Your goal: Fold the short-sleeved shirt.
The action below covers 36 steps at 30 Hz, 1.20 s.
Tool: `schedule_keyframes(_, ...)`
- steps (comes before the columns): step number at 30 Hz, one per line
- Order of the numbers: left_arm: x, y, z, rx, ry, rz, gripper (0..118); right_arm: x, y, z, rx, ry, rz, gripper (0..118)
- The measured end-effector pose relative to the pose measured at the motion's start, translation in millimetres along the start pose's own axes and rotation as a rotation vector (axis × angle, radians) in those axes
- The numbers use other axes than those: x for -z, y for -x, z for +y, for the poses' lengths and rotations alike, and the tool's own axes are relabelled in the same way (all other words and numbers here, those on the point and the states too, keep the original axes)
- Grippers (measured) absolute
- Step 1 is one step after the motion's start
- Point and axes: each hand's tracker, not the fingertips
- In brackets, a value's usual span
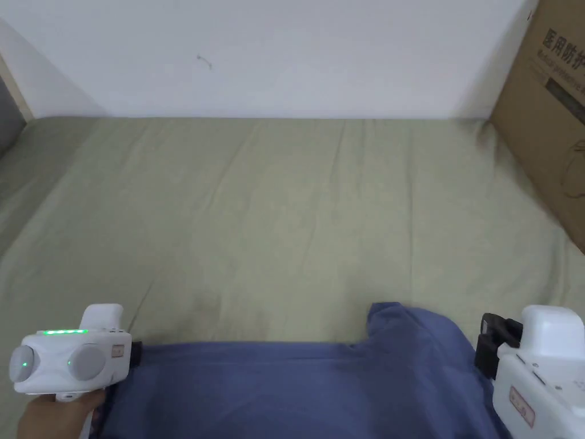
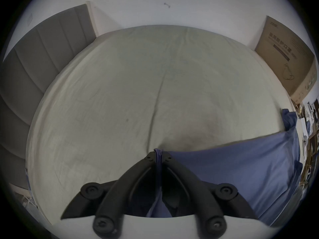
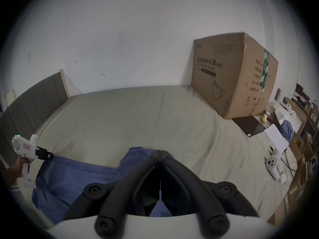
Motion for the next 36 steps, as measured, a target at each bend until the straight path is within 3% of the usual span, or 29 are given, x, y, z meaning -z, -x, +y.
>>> schedule_keyframes(2, -12, -2, -1, 0.005, -0.016, -0.007, 4, 11, -3, 0, 0.005, 0.077, 0.002, 40)
schedule_keyframes(3, -22, -2, -3, 0.009, -0.027, -0.014, 4, 32, -15, 2, 0.015, 0.115, 0.003, 74)
schedule_keyframes(4, -32, -3, -4, -0.008, -0.077, -0.036, 4, 53, -26, 3, 0.023, 0.145, 0.000, 96)
schedule_keyframes(5, -44, -3, -6, -0.023, -0.108, -0.058, 3, 69, -31, 1, 0.015, 0.191, 0.001, 106)
schedule_keyframes(11, -92, -2, -13, -0.030, -0.177, -0.110, 3, 142, -43, -26, 0.018, 0.339, -0.006, 109)
schedule_keyframes(13, -98, 0, -16, -0.037, -0.179, -0.116, 3, 157, -40, -34, 0.010, 0.407, -0.014, 104)
schedule_keyframes(14, -99, 0, -16, -0.044, -0.178, -0.120, 3, 162, -38, -39, 0.009, 0.429, -0.019, 93)
schedule_keyframes(15, -100, 1, -17, -0.048, -0.175, -0.123, 3, 177, -48, -45, 0.000, 0.430, -0.012, 67)
schedule_keyframes(16, -101, 2, -19, -0.052, -0.175, -0.121, 3, 181, -49, -48, -0.006, 0.435, 0.001, 53)
schedule_keyframes(18, -102, 4, -22, -0.062, -0.170, -0.116, 3, 179, -48, -50, -0.025, 0.397, 0.009, 40)
schedule_keyframes(20, -105, 8, -25, -0.087, -0.167, -0.122, 3, 172, -48, -49, -0.030, 0.400, 0.006, 0)
schedule_keyframes(26, -125, 14, -42, -0.145, -0.188, -0.131, 3, 117, -61, -28, 0.007, 0.234, 0.065, 0)
schedule_keyframes(36, -202, 33, -89, -0.195, -0.248, -0.126, 3, -66, -72, -10, 0.062, 0.034, 0.174, 0)
